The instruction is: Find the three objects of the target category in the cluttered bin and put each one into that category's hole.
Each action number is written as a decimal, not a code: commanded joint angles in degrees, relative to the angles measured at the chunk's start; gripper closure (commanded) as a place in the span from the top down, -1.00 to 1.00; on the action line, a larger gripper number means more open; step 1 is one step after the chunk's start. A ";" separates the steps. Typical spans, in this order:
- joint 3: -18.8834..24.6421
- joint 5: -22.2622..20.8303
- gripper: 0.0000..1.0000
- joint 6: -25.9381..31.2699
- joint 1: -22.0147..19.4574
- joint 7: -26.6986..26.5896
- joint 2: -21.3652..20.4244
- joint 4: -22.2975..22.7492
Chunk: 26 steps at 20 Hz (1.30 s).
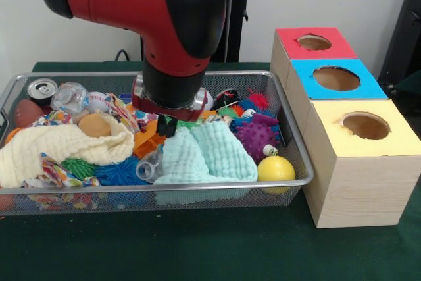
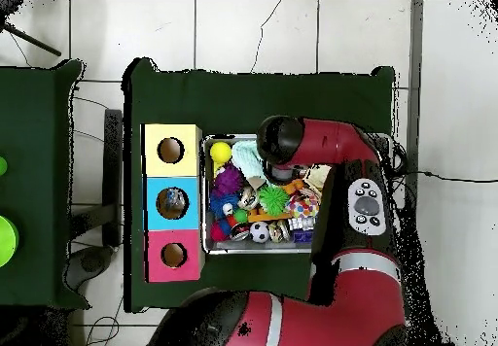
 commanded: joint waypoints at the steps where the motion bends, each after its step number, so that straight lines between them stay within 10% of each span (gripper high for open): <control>1: 2.99 2.01 -1.00 11.93 1.57 4.81 4.75 -8.80; 26: 5.74 0.04 -1.00 10.53 1.85 -6.82 8.39 -15.68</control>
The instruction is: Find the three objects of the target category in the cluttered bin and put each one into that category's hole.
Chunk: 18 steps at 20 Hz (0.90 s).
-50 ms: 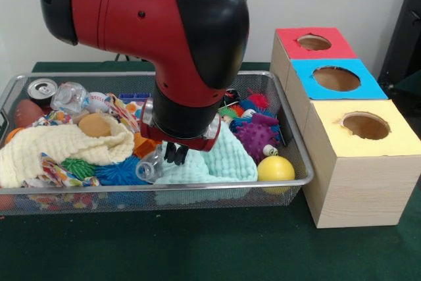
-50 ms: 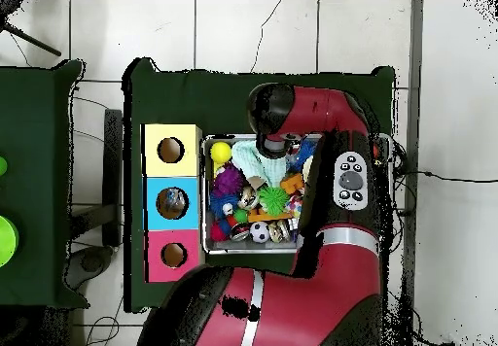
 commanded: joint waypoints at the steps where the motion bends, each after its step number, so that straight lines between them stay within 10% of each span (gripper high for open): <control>1: 5.24 -1.14 -1.00 1.92 -0.05 -7.01 1.18 0.38; 18: 3.19 -3.31 -1.00 1.51 -0.01 -8.10 -1.35 3.02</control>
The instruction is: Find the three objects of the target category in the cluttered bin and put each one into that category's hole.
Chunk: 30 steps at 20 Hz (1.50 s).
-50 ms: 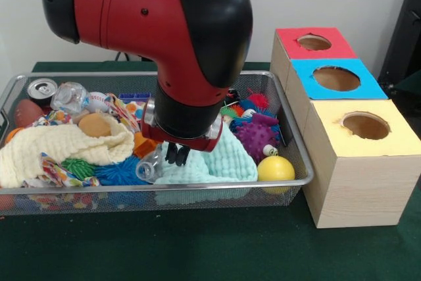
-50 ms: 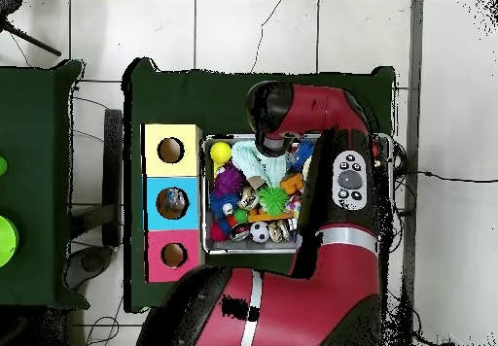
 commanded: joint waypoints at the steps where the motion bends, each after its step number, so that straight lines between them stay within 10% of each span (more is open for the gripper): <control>1: 2.84 -3.28 -1.00 1.83 -0.18 -8.71 -1.15 2.86; 30: 4.32 -6.65 -1.00 -1.33 -4.76 -17.34 -0.96 5.52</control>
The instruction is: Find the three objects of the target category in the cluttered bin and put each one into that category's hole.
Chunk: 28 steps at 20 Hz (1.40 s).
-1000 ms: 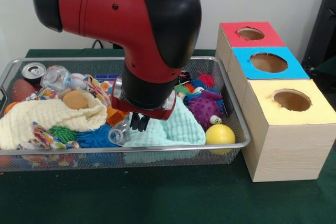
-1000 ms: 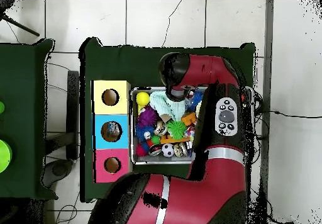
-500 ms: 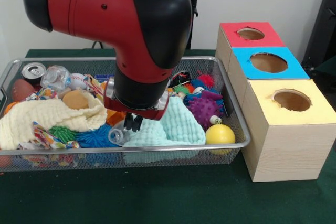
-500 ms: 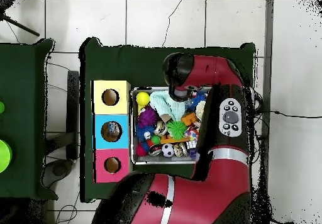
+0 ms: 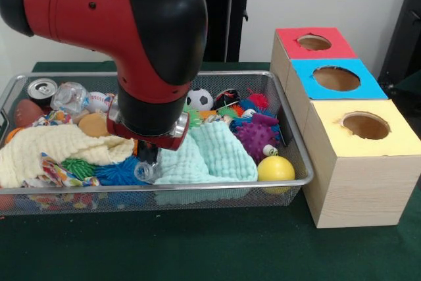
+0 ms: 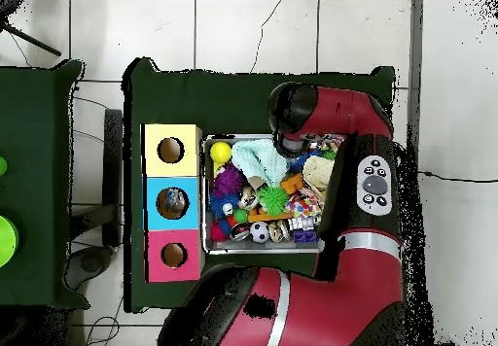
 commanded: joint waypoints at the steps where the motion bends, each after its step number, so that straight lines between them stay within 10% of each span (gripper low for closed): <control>1: 3.37 -6.04 -1.00 -0.61 -0.94 -16.70 -0.54 5.41; 8: 1.84 -8.08 -1.00 2.06 -0.62 -12.86 -1.34 7.13; 9: 1.91 -8.23 1.00 2.16 -0.69 -12.42 -1.42 7.27; 28: 2.78 -6.91 1.00 16.94 -0.79 -11.07 -3.79 6.60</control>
